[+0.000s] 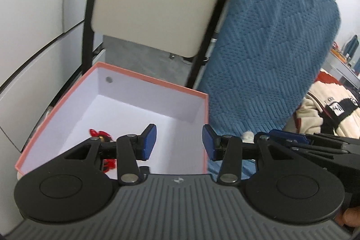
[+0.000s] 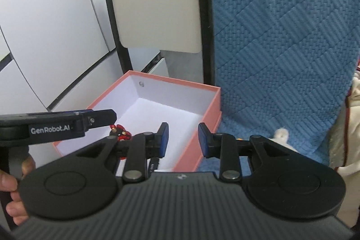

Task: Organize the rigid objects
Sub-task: 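Withdraw both grippers from the pink box back over the cushion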

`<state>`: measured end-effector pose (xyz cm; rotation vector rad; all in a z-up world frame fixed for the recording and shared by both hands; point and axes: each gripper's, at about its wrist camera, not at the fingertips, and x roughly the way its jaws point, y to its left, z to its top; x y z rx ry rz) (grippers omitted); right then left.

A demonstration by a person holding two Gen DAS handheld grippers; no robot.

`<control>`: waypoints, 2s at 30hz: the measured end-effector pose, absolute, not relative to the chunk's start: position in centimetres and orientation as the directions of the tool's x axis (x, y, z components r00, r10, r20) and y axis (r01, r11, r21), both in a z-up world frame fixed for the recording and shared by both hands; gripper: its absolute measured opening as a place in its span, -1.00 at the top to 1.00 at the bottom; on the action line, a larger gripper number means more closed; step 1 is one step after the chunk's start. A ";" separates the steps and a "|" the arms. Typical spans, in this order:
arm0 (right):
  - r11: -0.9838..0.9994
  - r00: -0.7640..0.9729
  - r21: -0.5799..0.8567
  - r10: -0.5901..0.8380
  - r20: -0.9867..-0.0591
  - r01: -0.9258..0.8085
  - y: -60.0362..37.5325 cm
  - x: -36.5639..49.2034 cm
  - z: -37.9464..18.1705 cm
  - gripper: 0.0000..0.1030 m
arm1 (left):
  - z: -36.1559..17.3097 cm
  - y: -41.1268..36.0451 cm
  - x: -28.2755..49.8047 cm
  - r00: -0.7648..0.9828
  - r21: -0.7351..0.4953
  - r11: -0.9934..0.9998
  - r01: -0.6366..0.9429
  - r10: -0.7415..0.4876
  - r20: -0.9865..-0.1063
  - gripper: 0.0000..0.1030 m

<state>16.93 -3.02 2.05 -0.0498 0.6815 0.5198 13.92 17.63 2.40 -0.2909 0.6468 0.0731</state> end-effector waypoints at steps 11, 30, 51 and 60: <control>0.894 0.721 0.082 0.407 -0.561 -0.440 -9.0 14.3 1.1 0.38 | 1.1 11.9 12.7 0.831 -0.256 0.963 -0.086 -0.072 -0.552 0.01; 0.939 0.797 0.078 0.326 -0.509 -0.335 -17.9 10.1 -3.5 0.38 | -2.3 5.0 11.9 0.831 -0.241 0.970 0.003 -0.137 -0.539 0.01; 0.959 0.796 0.092 0.275 -0.539 -0.269 -19.7 10.2 -8.2 0.38 | -10.1 0.6 14.2 0.777 -0.248 0.964 0.092 -0.225 -0.588 0.01; 0.957 0.773 0.227 0.281 -0.568 -0.181 -21.4 15.2 -9.2 0.35 | -12.4 -0.8 19.1 0.763 -0.168 0.971 0.173 -0.240 -0.601 0.01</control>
